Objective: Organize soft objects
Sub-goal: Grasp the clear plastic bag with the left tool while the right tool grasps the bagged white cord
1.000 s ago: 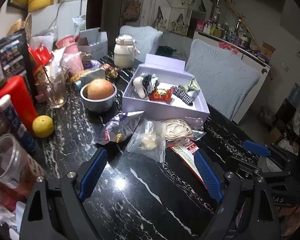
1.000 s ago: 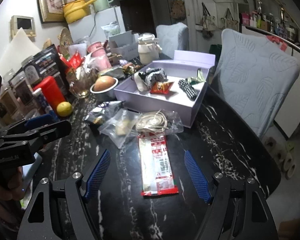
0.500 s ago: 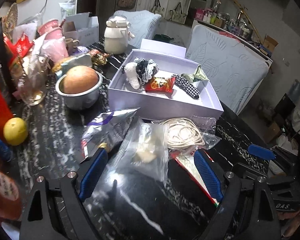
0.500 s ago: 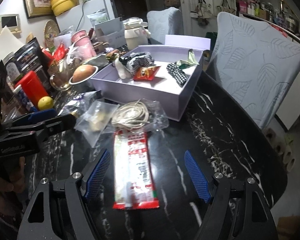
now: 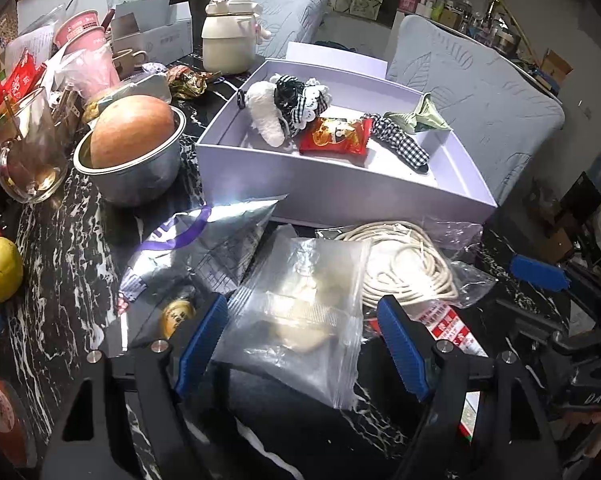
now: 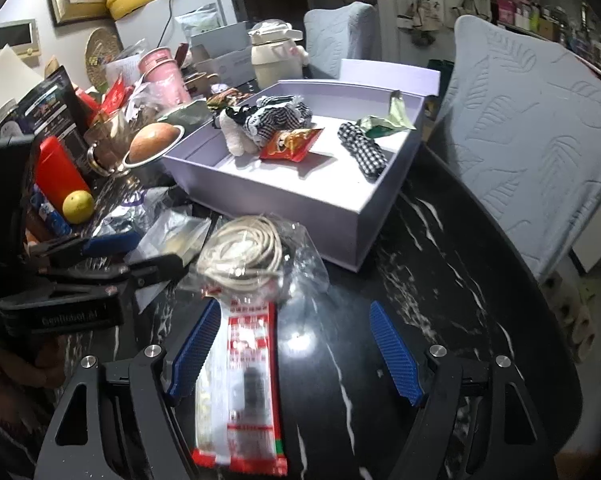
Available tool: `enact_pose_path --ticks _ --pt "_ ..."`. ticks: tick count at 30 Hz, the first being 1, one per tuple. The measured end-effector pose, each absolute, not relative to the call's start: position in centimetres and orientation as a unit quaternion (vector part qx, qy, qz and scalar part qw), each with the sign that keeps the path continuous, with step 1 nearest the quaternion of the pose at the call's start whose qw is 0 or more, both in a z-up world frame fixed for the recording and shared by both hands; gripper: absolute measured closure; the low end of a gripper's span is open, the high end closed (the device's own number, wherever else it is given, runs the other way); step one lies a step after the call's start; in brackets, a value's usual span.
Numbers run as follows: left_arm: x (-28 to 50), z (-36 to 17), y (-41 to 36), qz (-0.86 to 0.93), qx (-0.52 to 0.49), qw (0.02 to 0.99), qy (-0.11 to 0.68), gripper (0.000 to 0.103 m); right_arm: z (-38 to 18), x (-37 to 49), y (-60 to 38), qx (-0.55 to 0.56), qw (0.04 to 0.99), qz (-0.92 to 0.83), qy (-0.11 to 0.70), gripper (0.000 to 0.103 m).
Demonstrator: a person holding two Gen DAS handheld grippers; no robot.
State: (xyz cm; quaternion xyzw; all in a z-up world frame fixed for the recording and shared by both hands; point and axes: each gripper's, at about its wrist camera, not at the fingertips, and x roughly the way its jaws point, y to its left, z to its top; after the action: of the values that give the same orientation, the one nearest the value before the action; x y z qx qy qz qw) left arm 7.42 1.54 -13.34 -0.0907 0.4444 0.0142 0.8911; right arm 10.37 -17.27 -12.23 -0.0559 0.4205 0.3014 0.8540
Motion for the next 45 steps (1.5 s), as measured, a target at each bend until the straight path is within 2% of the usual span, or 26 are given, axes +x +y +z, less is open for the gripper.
enact_pose_path --ticks 6,8,12,13,14,16,18,19,45 --pt "7.8 -14.5 2.2 0.014 -0.109 0.884 0.455 0.032 -13.0 12.5 -16.0 -0.042 0.838 0.33 0.432 0.023" --pt "7.7 -14.4 2.4 0.017 -0.111 0.884 0.453 0.042 -13.2 13.0 -15.6 -0.041 0.835 0.337 0.434 0.023" --pt "7.6 -14.1 2.4 0.01 -0.115 0.889 0.444 0.053 -13.6 13.6 -14.9 -0.032 0.825 0.351 0.442 0.024" --pt "7.5 -13.9 2.3 0.01 -0.11 0.89 0.443 0.054 -13.8 13.7 -14.8 -0.029 0.823 0.352 0.445 0.035" --pt "7.4 -13.8 2.2 0.011 -0.105 0.89 0.444 0.056 -13.9 13.8 -14.7 -0.027 0.82 0.354 0.449 0.053" --pt "7.3 -13.7 2.0 0.013 -0.103 0.89 0.444 0.057 -14.1 13.8 -14.6 -0.018 0.814 0.361 0.455 0.069" --pt "6.9 -13.5 1.8 0.014 -0.103 0.89 0.444 0.058 -13.9 13.4 -14.6 -0.019 0.816 0.362 0.45 0.08" --pt "6.6 -13.4 1.8 0.017 -0.102 0.89 0.444 0.058 -13.7 13.1 -14.7 -0.024 0.82 0.361 0.443 0.095" --pt "-3.4 -11.8 -2.5 -0.01 -0.071 0.889 0.452 0.058 -12.5 2.8 -23.3 -0.018 0.845 0.294 0.446 0.096"
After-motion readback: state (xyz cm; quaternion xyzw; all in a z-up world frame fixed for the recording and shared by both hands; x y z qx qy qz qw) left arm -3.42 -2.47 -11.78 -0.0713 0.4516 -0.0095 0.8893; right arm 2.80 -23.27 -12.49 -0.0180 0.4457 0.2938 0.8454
